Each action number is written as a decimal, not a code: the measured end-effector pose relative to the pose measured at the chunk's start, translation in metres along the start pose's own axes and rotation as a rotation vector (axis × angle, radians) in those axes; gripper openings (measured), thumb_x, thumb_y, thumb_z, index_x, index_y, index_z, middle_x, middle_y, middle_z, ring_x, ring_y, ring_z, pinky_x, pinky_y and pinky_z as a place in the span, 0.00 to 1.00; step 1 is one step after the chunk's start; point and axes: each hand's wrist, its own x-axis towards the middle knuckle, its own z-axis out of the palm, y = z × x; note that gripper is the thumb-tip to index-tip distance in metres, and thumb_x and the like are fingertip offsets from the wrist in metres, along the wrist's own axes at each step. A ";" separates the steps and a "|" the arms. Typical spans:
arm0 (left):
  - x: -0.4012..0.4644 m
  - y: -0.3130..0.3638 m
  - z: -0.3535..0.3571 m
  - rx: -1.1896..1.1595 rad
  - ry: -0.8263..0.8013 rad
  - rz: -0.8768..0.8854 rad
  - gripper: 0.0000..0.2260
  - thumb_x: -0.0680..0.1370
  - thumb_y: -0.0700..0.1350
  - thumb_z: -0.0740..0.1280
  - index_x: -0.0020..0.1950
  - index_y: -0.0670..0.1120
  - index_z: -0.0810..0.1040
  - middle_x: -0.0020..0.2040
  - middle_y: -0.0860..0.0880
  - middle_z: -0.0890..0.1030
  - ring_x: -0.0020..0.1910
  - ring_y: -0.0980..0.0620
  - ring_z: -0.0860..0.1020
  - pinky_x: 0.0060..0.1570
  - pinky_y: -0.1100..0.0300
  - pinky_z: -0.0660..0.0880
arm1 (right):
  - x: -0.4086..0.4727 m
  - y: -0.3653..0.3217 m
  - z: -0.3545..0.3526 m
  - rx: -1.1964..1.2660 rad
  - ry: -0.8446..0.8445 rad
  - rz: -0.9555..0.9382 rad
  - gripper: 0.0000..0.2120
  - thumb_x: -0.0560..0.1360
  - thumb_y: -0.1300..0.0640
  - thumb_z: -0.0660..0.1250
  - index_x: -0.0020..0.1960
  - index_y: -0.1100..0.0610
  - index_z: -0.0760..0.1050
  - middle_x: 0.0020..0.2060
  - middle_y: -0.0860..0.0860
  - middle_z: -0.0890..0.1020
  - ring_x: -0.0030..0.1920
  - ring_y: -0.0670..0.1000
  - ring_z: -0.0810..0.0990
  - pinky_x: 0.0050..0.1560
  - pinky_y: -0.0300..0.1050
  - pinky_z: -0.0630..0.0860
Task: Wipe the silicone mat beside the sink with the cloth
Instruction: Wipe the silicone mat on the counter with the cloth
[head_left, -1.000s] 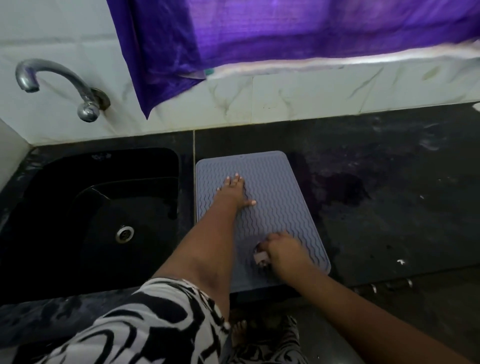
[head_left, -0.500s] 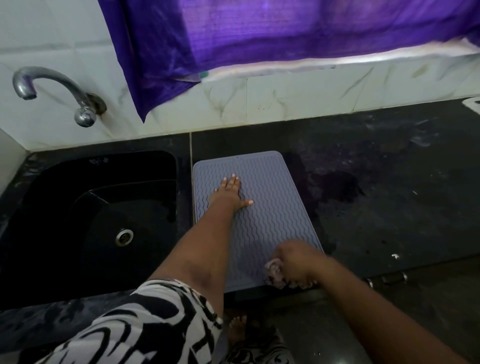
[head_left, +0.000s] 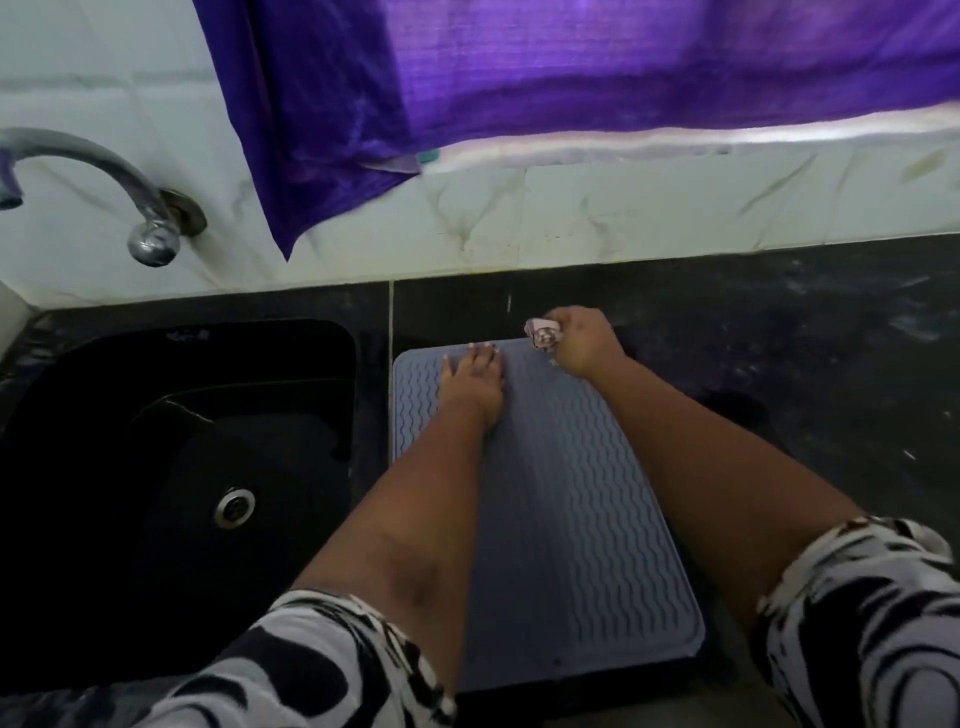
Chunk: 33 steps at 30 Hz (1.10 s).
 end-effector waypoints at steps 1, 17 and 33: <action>0.003 -0.003 0.009 -0.052 0.032 0.000 0.24 0.84 0.49 0.48 0.80 0.48 0.48 0.81 0.49 0.48 0.79 0.49 0.45 0.76 0.44 0.40 | 0.012 0.001 0.010 -0.029 0.000 0.005 0.08 0.73 0.60 0.69 0.51 0.53 0.80 0.47 0.55 0.83 0.49 0.56 0.81 0.51 0.50 0.79; 0.001 -0.003 0.024 -0.139 0.192 -0.035 0.25 0.83 0.50 0.48 0.80 0.51 0.51 0.80 0.54 0.52 0.78 0.53 0.52 0.76 0.48 0.43 | -0.113 0.012 0.041 -0.342 -0.247 0.006 0.11 0.73 0.57 0.68 0.55 0.55 0.82 0.52 0.55 0.82 0.53 0.55 0.79 0.52 0.45 0.75; 0.002 -0.005 0.028 -0.074 0.196 -0.021 0.28 0.82 0.59 0.48 0.80 0.51 0.50 0.80 0.53 0.51 0.78 0.52 0.50 0.76 0.47 0.45 | -0.115 0.004 0.051 -0.397 -0.252 -0.032 0.22 0.76 0.55 0.65 0.69 0.54 0.70 0.65 0.55 0.73 0.66 0.57 0.67 0.66 0.47 0.65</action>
